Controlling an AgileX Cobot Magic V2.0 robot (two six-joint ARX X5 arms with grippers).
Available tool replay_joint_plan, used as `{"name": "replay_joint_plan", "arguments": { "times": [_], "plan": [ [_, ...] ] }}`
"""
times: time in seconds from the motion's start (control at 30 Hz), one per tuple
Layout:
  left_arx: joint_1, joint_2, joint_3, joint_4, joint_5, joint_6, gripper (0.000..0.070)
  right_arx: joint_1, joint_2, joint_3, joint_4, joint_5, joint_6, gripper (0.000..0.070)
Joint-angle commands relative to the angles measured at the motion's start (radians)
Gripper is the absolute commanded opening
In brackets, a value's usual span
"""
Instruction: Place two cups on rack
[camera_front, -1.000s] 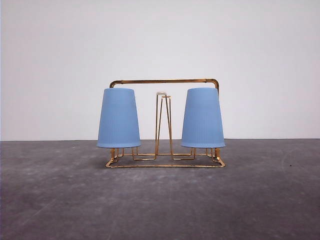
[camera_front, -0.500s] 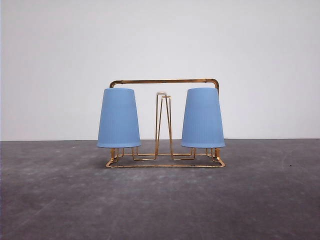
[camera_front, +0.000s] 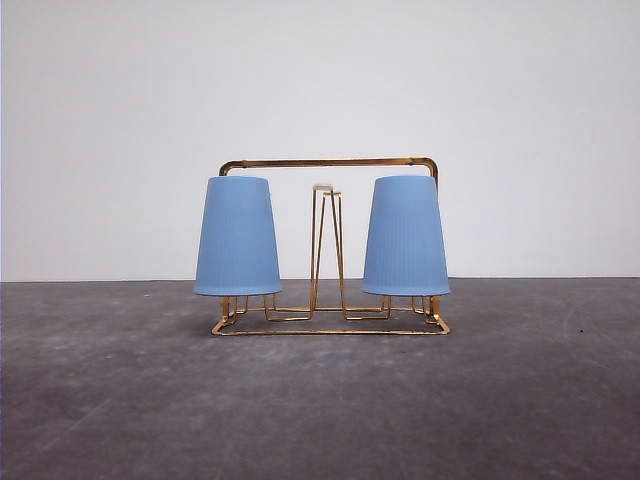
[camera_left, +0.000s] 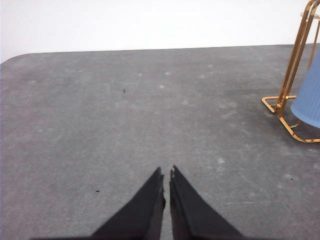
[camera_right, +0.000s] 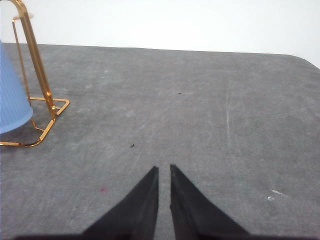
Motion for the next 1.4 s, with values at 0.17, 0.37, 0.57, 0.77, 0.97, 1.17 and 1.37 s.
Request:
{"name": "replay_joint_plan", "arguments": {
  "times": [0.17, 0.37, 0.57, 0.77, 0.97, 1.17, 1.37],
  "plan": [
    [0.002, -0.001, -0.015, -0.006, 0.001, 0.008, 0.0000, -0.001, 0.000, -0.005, 0.011, 0.001, -0.004, 0.0042],
    [0.002, -0.001, -0.015, -0.006, 0.001, 0.008, 0.0000, -0.001, 0.000, -0.005, 0.011, 0.001, -0.004, 0.0042],
    [0.002, -0.001, -0.015, -0.006, 0.001, 0.008, 0.0000, -0.001, 0.000, -0.005, 0.011, 0.001, -0.004, 0.0042],
    [0.002, -0.001, -0.015, -0.006, 0.001, 0.008, 0.0000, -0.001, 0.000, -0.005, 0.011, 0.001, -0.004, 0.0042],
    [0.002, -0.001, -0.015, -0.006, 0.001, 0.008, 0.0000, -0.001, 0.000, -0.005, 0.011, 0.001, -0.004, 0.0042],
    [0.002, -0.001, -0.015, -0.006, 0.001, 0.008, 0.0000, -0.001, 0.000, -0.005, 0.011, 0.001, -0.004, 0.0042],
    [0.002, -0.001, -0.015, -0.006, 0.001, 0.008, 0.0000, -0.001, 0.000, -0.005, 0.011, 0.001, -0.004, 0.0042]
  ]
}}
